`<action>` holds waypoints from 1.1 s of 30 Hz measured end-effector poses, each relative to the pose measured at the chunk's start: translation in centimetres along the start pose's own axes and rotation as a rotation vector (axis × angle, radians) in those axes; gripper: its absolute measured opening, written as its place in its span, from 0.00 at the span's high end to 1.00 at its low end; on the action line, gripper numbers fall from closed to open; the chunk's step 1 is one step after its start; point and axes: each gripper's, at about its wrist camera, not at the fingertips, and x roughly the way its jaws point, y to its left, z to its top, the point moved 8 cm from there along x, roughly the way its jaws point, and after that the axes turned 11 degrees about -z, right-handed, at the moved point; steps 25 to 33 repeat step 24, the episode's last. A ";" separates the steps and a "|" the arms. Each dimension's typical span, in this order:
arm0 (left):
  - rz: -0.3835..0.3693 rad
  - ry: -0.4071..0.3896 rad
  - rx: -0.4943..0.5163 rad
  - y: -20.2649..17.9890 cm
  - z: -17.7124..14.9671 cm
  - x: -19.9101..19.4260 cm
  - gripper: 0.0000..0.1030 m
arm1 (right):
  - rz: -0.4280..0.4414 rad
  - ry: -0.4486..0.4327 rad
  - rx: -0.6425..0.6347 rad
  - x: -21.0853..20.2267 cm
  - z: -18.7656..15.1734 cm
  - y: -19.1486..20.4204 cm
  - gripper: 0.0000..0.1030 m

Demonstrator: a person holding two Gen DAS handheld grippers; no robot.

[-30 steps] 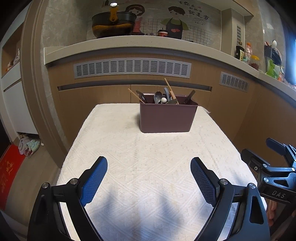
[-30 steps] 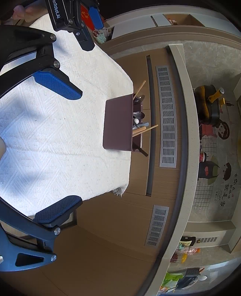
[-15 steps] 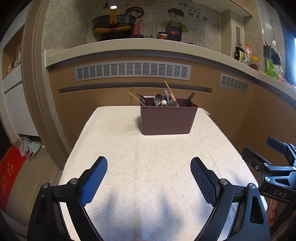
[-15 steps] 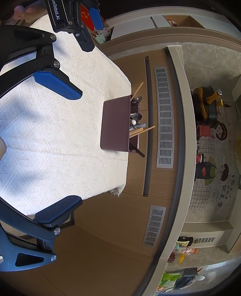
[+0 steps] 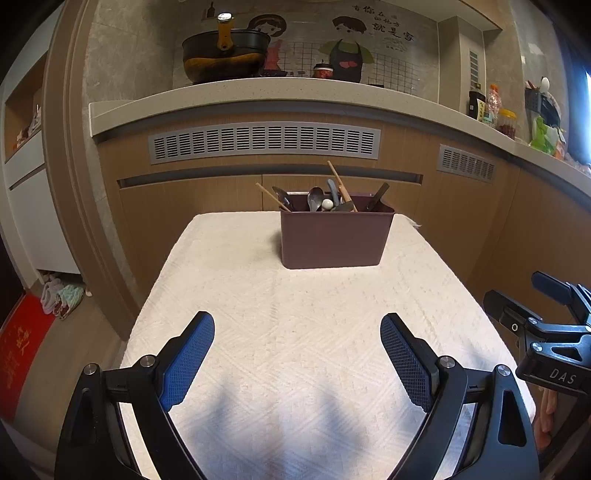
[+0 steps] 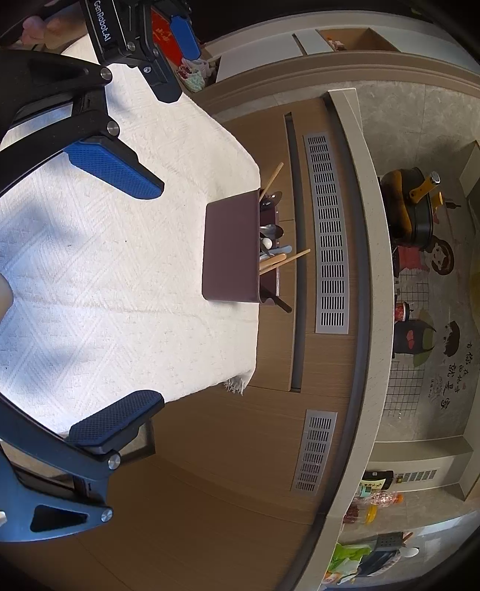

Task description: Organize utensils

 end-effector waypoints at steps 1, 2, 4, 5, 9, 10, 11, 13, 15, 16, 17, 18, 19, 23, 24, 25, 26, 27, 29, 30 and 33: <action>0.000 0.000 0.000 0.0 0.0 0.0 0.11 | -0.001 0.000 -0.001 0.0 0.0 0.0 0.00; 0.001 -0.001 0.000 0.0 0.0 0.0 0.11 | -0.001 -0.001 0.000 0.0 0.0 0.0 0.00; 0.000 -0.003 0.000 0.1 0.0 -0.1 0.11 | -0.001 -0.001 0.000 0.0 0.0 0.0 0.00; 0.000 -0.004 0.000 0.1 0.0 -0.1 0.11 | 0.000 0.000 0.000 0.0 0.0 0.0 0.00; -0.001 -0.001 0.003 0.0 -0.1 -0.1 0.11 | -0.001 -0.001 -0.001 0.0 0.0 0.0 0.00; 0.000 0.000 0.004 0.0 -0.1 -0.1 0.11 | -0.001 -0.001 0.000 0.0 0.0 0.0 0.00; 0.000 0.001 0.004 0.0 -0.1 -0.1 0.11 | -0.003 -0.002 0.000 0.0 0.1 -0.1 0.00; 0.001 0.002 0.004 0.1 -0.1 -0.1 0.11 | -0.007 -0.004 0.000 -0.1 0.1 -0.2 0.00; 0.001 0.002 0.004 0.1 0.0 -0.1 0.11 | -0.012 -0.010 -0.002 -0.2 0.2 -0.3 0.00; 0.000 0.002 0.005 0.2 0.0 -0.1 0.11 | -0.012 -0.011 -0.002 -0.3 0.3 -0.4 0.00; 0.000 0.003 0.006 0.1 0.0 -0.1 0.11 | -0.010 -0.011 -0.002 -0.3 0.3 -0.4 0.00; 0.000 0.003 0.006 0.2 0.0 -0.1 0.11 | -0.008 -0.011 -0.001 -0.3 0.4 -0.4 0.00; 0.001 0.002 0.006 0.1 0.0 -0.1 0.11 | -0.007 -0.011 0.000 -0.3 0.4 -0.4 0.00; -0.001 0.000 0.006 0.3 0.0 -0.1 0.11 | -0.004 -0.009 0.001 -0.2 0.4 -0.4 0.00; 0.001 0.000 0.007 0.3 0.0 0.0 0.11 | -0.001 -0.008 0.000 -0.2 0.5 -0.4 0.00; 0.001 0.000 0.007 0.3 0.0 0.0 0.11 | -0.001 -0.008 0.000 -0.2 0.5 -0.4 0.00; 0.001 0.000 0.007 0.3 0.0 0.0 0.11 | -0.001 -0.008 0.000 -0.2 0.5 -0.4 0.00; 0.001 0.000 0.007 0.3 0.0 0.0 0.11 | -0.001 -0.008 0.000 -0.2 0.5 -0.4 0.00; 0.001 0.000 0.007 0.3 0.0 0.0 0.11 | -0.001 -0.008 0.000 -0.2 0.5 -0.4 0.00; 0.001 0.000 0.007 0.3 0.0 0.0 0.11 | -0.001 -0.008 0.000 -0.2 0.5 -0.4 0.00; 0.001 0.000 0.007 0.3 0.0 0.0 0.11 | -0.001 -0.008 0.000 -0.2 0.5 -0.4 0.00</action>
